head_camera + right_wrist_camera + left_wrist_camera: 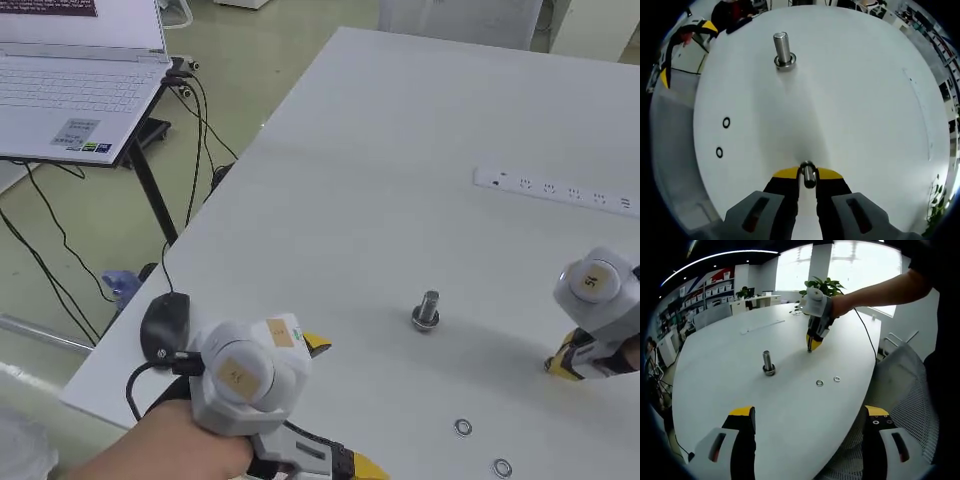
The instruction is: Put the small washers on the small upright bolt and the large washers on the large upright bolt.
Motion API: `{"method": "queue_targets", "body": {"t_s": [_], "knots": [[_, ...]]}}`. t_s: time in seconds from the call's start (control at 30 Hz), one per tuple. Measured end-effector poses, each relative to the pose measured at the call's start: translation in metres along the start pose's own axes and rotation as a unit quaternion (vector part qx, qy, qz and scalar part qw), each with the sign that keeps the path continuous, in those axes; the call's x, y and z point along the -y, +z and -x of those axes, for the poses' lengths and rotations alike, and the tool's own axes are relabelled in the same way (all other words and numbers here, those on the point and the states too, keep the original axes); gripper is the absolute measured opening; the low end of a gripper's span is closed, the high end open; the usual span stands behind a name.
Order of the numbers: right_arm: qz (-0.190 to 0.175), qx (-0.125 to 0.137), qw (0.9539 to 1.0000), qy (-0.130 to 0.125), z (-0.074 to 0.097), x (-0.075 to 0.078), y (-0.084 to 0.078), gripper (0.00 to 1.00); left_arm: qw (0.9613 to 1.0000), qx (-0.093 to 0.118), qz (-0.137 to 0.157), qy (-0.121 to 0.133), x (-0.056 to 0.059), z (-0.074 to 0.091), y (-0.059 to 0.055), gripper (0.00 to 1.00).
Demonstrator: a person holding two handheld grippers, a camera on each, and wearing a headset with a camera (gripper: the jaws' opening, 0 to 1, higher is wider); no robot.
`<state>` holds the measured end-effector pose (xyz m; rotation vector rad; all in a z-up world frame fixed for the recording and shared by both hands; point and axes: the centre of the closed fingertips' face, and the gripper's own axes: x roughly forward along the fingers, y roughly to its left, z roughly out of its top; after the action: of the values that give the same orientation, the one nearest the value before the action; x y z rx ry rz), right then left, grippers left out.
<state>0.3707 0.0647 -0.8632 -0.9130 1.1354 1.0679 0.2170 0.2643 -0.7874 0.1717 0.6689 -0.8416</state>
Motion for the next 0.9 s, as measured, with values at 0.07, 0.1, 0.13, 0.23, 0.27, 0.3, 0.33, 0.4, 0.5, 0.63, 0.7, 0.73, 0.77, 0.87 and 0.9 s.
{"method": "queue_targets", "body": {"t_s": [0.07, 0.1, 0.13, 0.23, 0.27, 0.3, 0.33, 0.4, 0.5, 0.63, 0.7, 0.73, 0.77, 0.87, 0.9], "knots": [[-0.001, -0.001, 1.0000, 0.000, -0.0008, 0.0004, -0.0004, 0.12, 1.0000, 0.001, -0.002, -0.001, 0.0005, 0.0002, 0.0012, 0.88], [0.000, -0.001, 1.0000, 0.000, -0.0012, 0.0009, -0.0005, 0.12, 1.0000, 0.001, -0.003, -0.001, 0.0003, 0.0000, 0.0014, 0.88], [-0.001, -0.001, 1.0000, 0.001, -0.0013, 0.0002, -0.0008, 0.12, 1.0000, 0.001, -0.004, -0.002, 0.0004, -0.0001, 0.0019, 0.88], [-0.002, 0.002, 1.0000, 0.001, -0.0016, 0.0008, 0.0001, 0.13, 1.0000, 0.000, -0.005, -0.002, 0.0008, -0.0004, 0.0022, 0.88], [-0.003, 0.002, 1.0000, 0.002, -0.0015, 0.0009, 0.0001, 0.13, 1.0000, 0.000, -0.005, -0.004, 0.0015, -0.0007, 0.0020, 0.88], [-0.004, 0.002, 1.0000, 0.002, -0.0015, 0.0010, 0.0001, 0.13, 1.0000, -0.001, -0.006, -0.004, 0.0020, -0.0010, 0.0021, 0.88], [-0.004, 0.002, 1.0000, 0.003, -0.0014, 0.0008, 0.0002, 0.13, 1.0000, -0.002, -0.008, -0.005, 0.0027, -0.0012, 0.0020, 0.88], [-0.004, 0.001, 1.0000, 0.003, -0.0011, 0.0004, 0.0005, 0.13, 0.9999, -0.003, -0.010, -0.005, 0.0032, -0.0017, 0.0019, 0.88], [-0.003, -0.001, 1.0000, 0.003, -0.0011, 0.0004, 0.0009, 0.13, 0.9999, -0.003, -0.010, -0.007, 0.0040, -0.0020, 0.0019, 0.88], [0.000, -0.004, 1.0000, 0.004, -0.0012, 0.0006, 0.0009, 0.13, 0.9999, -0.006, -0.013, -0.009, 0.0059, -0.0017, 0.0007, 0.88], [0.000, -0.004, 1.0000, 0.003, -0.0009, 0.0004, 0.0008, 0.13, 0.9998, -0.007, -0.013, -0.010, 0.0063, -0.0012, 0.0004, 0.88], [-0.001, -0.005, 1.0000, 0.003, -0.0006, -0.0003, 0.0007, 0.13, 0.9998, -0.007, -0.013, -0.010, 0.0064, -0.0011, 0.0004, 0.88], [-0.001, -0.004, 1.0000, 0.003, -0.0006, -0.0005, 0.0008, 0.13, 0.9998, -0.007, -0.014, -0.010, 0.0064, -0.0008, 0.0002, 0.88], [-0.002, -0.001, 1.0000, 0.005, -0.0006, -0.0014, 0.0011, 0.14, 0.9998, -0.006, -0.014, -0.010, 0.0069, -0.0002, 0.0006, 0.88], [-0.003, 0.000, 1.0000, 0.005, -0.0006, -0.0015, 0.0013, 0.15, 0.9998, -0.006, -0.015, -0.010, 0.0066, 0.0000, 0.0005, 0.88]]}}
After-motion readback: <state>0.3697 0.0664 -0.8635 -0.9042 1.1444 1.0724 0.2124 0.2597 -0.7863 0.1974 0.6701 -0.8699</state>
